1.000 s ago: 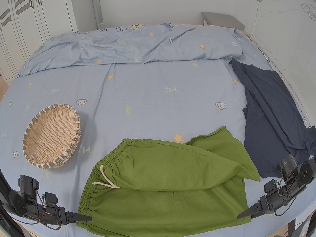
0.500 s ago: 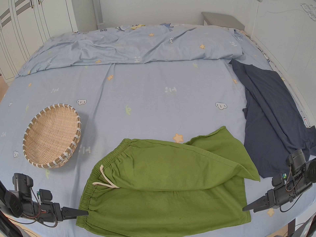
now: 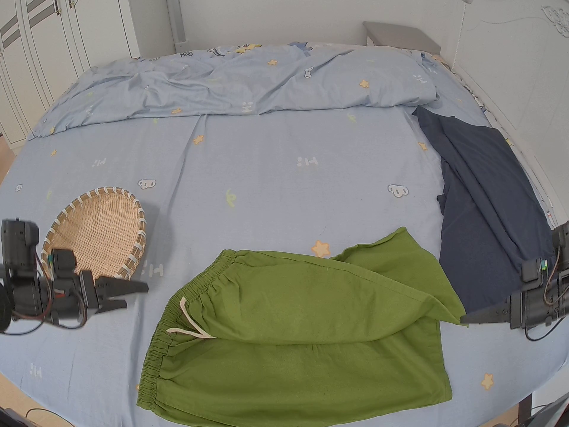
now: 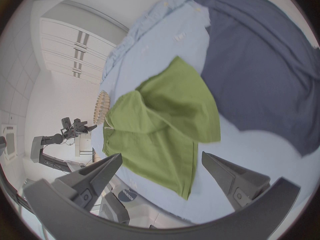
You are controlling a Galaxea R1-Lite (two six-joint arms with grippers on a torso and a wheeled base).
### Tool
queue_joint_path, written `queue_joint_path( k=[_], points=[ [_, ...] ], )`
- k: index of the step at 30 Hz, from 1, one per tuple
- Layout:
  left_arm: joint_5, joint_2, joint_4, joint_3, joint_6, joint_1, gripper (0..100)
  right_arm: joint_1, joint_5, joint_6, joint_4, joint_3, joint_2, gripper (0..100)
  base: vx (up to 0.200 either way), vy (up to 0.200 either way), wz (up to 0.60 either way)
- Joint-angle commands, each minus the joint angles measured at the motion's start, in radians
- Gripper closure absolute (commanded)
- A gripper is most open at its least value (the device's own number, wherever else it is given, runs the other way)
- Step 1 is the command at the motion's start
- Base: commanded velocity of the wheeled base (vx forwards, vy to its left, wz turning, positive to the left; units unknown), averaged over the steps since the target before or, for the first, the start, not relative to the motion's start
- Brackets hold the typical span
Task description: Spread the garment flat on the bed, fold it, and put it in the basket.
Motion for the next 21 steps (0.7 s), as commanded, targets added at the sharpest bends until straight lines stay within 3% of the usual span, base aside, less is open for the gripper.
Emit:
queue_joint_path(
  k=[1,5,13,21],
  points=[
    [0.126,0.146,0.207,-0.524,-0.054,-0.231,0,0.029,-0.006,-0.004,-0.06,-0.27,-0.057,0,0.0,0.0,0.0],
    [0.127,0.308,0.25,-0.7,-0.051,-0.259,0,0.067,-0.014,0.001,-0.084,-0.336,-0.028,0,0.0,0.0,0.0],
    [0.127,0.644,0.31,-0.998,-0.025,-0.271,0,0.127,-0.014,0.004,-0.118,-0.281,-0.031,0,0.0,0.0,0.0],
    [0.132,0.744,0.341,-1.033,0.009,-0.317,0,0.152,-0.017,0.004,-0.158,-0.251,-0.021,0,0.0,0.0,0.0]
  ],
)
